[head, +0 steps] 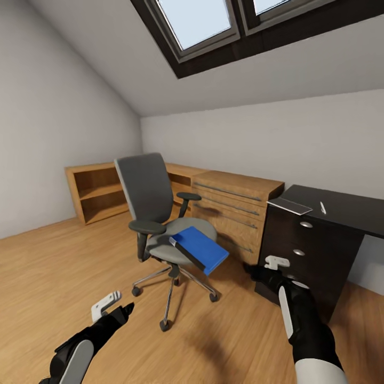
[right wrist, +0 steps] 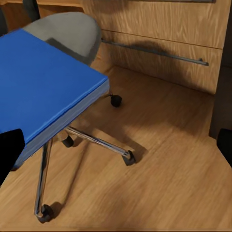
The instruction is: In the bedroom, organize the workspace by keeping the computer under the desk, ensuring the monitor is on the desk, placing the keyboard on the desk next to the monitor, placing the mouse on the desk next to the keyboard, moving the folder from the swivel chair onto the desk next to the mouse, stacking the notebook on top of the folder with the pen on top of the notebook, and positioning the swivel chair next to the desk.
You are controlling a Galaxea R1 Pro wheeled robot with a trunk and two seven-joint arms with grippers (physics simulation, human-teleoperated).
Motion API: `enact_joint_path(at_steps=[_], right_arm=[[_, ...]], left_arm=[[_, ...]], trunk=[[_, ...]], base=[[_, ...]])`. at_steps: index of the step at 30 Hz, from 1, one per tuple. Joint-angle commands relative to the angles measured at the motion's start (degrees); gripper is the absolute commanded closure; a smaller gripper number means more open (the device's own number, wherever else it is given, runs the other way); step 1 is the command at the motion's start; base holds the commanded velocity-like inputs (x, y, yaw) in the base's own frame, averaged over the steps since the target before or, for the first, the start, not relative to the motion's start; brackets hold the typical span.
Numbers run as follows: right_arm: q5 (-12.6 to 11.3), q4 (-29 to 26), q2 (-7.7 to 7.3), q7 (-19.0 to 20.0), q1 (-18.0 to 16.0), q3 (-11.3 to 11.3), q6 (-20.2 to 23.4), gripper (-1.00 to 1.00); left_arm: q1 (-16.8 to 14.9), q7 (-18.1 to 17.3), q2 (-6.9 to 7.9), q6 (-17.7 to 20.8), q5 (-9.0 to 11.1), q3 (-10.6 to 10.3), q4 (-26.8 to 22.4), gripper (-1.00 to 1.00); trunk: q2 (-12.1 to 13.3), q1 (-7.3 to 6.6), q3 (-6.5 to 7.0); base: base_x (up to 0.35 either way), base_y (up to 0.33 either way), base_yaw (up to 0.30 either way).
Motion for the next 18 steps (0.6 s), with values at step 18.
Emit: enact_joint_path(at_steps=[18], right_arm=[[-4.5,14.4,0.11,-3.7,-0.3,-0.3,-19.0,-1.00]], left_arm=[[3.2,-0.1,0.33,0.4,0.6,0.1,-5.6,-1.00]], trunk=[[-3.8,2.20,-3.68]], base=[[0.000,0.000,0.000]])
